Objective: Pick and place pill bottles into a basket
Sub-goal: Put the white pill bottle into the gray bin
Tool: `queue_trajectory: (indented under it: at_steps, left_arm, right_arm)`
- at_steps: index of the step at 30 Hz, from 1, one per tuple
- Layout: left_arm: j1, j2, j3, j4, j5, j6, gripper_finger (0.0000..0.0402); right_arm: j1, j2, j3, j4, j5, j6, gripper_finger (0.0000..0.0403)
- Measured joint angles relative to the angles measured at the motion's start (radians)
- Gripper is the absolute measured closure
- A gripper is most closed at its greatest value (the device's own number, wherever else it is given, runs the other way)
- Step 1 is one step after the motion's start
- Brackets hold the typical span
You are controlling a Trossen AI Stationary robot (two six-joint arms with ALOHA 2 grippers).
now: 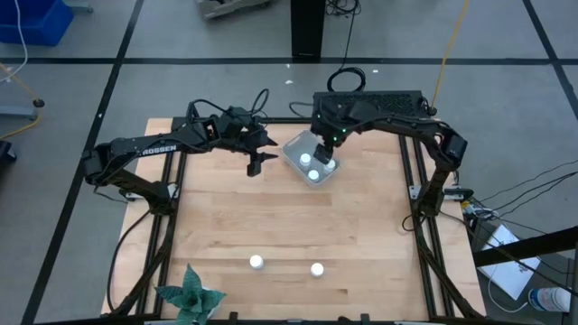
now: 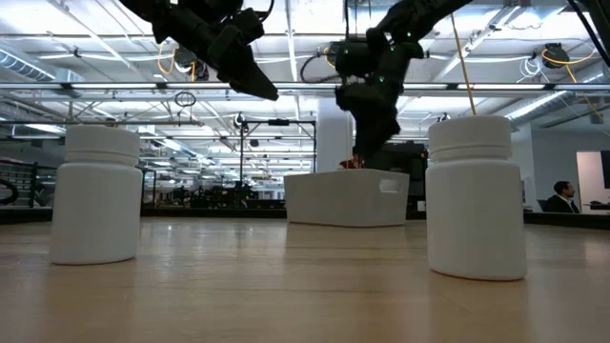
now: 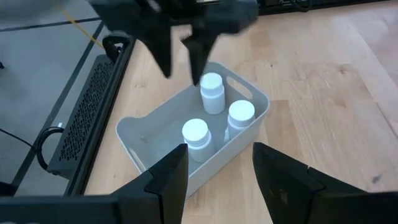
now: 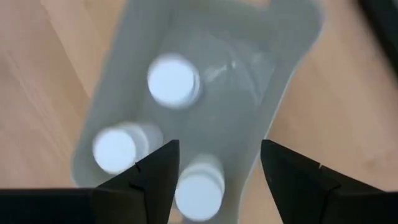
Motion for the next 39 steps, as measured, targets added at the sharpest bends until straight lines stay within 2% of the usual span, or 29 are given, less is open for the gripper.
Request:
queue_trajectory:
  at_steps: [4,6,10,13,17,20,22,24,27,30,33,36,39]
  left_arm:
    - [0.000,0.000,0.000,-0.016,0.000,0.002,0.0218]
    - [0.000,0.000,0.000,-0.027,0.000,0.009,0.0218]
    - [0.000,0.000,0.000,-0.052,0.000,0.029,0.0218]
    - [0.000,0.000,0.000,-0.065,0.007,0.036,0.0218]
    - [-0.005,0.000,0.001,-0.124,0.122,0.084,0.0218]
    - [-0.038,0.000,0.001,-0.213,0.228,0.096,0.0218]
    - [-0.085,0.000,0.001,-0.315,0.240,0.091,0.0218]
    - [-0.160,0.000,0.001,-0.412,0.200,0.078,0.0218]
    - [-0.315,0.000,0.001,-0.485,0.052,0.012,0.0218]
    - [-0.482,0.000,0.001,-0.499,-0.024,-0.034,0.0218]
    - [-0.623,0.000,0.002,-0.486,-0.099,-0.147,0.0218]
    - [-0.710,0.003,0.027,-0.480,-0.179,-0.255,0.0218]
    - [-0.753,0.039,0.068,-0.480,-0.233,-0.364,0.0218]
  right_arm:
    - [0.012,-0.001,0.096,0.007,-0.011,-0.006,0.0187]
    - [0.035,-0.013,0.127,0.035,-0.054,-0.008,0.0189]
    - [0.119,-0.074,0.132,0.154,-0.170,0.010,0.0193]
    - [0.220,-0.127,0.129,0.208,-0.176,0.018,0.0193]
    - [0.382,-0.207,0.095,0.260,-0.068,0.025,0.0193]
    - [0.479,-0.267,0.066,0.277,0.071,0.026,0.0193]
    - [0.523,-0.309,0.043,0.278,0.168,0.028,0.0193]
    - [0.555,-0.350,0.019,0.278,0.235,0.035,0.0193]
    - [0.580,-0.408,-0.029,0.299,0.288,0.050,0.0193]
    - [0.580,-0.463,-0.100,0.362,0.290,0.058,0.0193]
    - [0.573,-0.507,-0.176,0.416,0.292,0.069,0.0193]
    - [0.564,-0.539,-0.237,0.458,0.292,0.084,0.0193]
    - [0.562,-0.558,-0.283,0.490,0.313,0.090,0.0193]
